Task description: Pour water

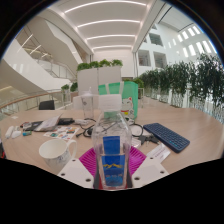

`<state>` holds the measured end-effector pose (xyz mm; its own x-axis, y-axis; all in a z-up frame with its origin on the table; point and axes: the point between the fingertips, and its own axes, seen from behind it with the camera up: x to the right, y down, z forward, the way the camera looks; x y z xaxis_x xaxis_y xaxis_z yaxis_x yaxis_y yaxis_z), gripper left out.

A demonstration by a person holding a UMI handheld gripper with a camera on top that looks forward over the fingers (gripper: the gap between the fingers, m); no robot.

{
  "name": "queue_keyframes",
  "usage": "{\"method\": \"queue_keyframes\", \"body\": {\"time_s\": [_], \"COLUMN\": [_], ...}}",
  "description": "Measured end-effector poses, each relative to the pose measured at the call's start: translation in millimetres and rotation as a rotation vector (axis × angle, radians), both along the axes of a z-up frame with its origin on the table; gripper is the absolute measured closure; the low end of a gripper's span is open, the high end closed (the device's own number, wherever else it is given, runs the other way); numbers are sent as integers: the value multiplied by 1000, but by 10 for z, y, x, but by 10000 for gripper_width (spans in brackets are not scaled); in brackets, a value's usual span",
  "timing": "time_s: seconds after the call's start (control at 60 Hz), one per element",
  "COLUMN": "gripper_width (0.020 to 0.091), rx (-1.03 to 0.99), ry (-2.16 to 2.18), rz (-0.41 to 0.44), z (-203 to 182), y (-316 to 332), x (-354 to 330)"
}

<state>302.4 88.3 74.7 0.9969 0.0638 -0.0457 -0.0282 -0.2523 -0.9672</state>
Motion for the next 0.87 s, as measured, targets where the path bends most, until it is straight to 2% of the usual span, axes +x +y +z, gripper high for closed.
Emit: {"method": "queue_keyframes", "body": {"time_s": [0.067, 0.183, 0.267, 0.3, 0.35, 0.45, 0.683, 0.867], "gripper_width": [693, 544, 297, 248, 270, 270, 267, 265], "rx": [-3, -80, -117, -123, -142, -158, -168, -196], "ry": [-8, -23, -44, -44, -40, -48, -82, -98], "rz": [2, 26, 28, 18, 6, -15, -103, -115], "z": [10, -42, 2, 51, 108, 323, 1035, 1441], "y": [19, -102, -282, -372, -505, -928, -2149, -2914], "x": [4, -18, -19, -24, -56, -156, -649, -1130]}}
